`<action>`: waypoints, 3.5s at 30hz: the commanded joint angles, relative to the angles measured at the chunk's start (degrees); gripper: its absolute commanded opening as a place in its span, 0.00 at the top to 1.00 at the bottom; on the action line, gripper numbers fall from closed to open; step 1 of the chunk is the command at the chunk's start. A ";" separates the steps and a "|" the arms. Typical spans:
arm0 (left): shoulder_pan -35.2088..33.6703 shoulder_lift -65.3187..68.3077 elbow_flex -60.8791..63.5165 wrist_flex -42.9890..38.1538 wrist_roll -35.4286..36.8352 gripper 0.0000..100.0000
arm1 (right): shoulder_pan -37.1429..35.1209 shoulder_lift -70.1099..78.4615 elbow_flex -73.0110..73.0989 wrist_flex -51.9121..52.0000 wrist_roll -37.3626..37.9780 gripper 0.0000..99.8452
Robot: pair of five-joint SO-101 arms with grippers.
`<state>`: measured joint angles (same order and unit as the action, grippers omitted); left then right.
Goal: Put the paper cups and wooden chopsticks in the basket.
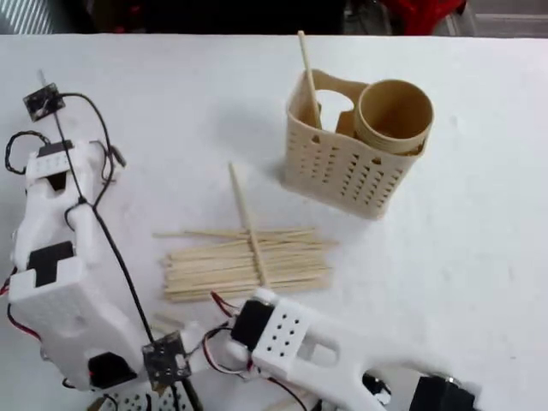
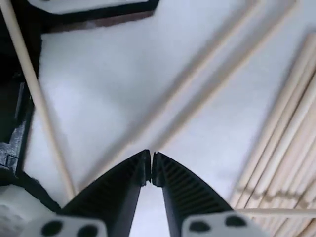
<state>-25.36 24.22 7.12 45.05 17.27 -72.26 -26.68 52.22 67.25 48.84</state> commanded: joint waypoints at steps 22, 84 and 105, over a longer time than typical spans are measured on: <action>-0.84 -0.48 -2.81 -1.23 0.62 0.78 | -10.15 -1.36 6.15 0.40 -6.07 0.98; -0.84 -0.48 -2.46 -1.14 0.62 0.78 | 34.07 43.38 -45.19 -10.42 -33.23 0.79; -0.57 -0.40 -2.64 -1.14 0.62 0.78 | 37.93 36.26 -50.73 -1.71 -36.75 0.98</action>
<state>-25.71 24.22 7.03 45.05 17.27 -34.73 19.12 2.64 61.98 13.58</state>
